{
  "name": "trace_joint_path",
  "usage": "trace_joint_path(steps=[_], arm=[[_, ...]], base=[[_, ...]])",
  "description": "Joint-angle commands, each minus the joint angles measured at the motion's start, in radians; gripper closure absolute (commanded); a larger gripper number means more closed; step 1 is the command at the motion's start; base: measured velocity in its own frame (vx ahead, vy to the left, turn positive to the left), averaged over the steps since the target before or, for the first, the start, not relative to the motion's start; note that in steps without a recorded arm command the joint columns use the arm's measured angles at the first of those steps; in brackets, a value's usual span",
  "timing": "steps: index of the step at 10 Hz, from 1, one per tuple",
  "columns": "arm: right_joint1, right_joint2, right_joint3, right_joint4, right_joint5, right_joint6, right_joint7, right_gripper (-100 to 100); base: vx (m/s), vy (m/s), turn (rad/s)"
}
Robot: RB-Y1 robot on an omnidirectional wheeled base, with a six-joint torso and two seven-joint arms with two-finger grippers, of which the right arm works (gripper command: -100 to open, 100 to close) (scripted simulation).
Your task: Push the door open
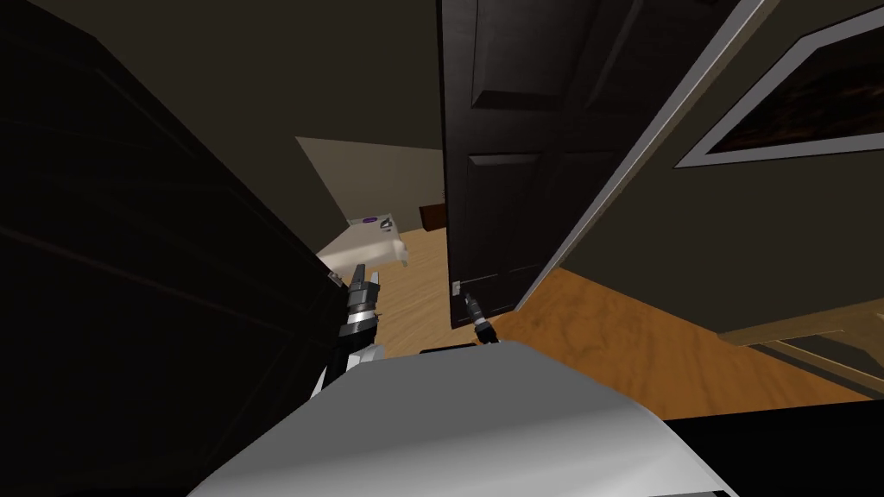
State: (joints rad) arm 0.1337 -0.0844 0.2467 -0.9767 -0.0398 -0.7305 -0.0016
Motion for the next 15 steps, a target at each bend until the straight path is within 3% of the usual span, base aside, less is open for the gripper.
trace_joint_path(steps=[1, 3, 5, 15], arm=[[0.010, 0.003, 0.005, -0.010, 0.000, -0.001, -0.001, -100], [0.023, 0.009, 0.012, -0.022, -0.001, -0.002, -0.002, -100], [0.016, 0.006, 0.007, -0.013, -0.002, -0.005, 0.000, -100], [-0.002, 0.017, -0.012, 0.016, -0.006, -0.025, 0.008, -100]], base=[[-0.224, 0.012, -0.038], [-0.250, 0.014, -0.032], [-0.018, 0.021, 0.007], [0.177, 0.033, 0.018]])
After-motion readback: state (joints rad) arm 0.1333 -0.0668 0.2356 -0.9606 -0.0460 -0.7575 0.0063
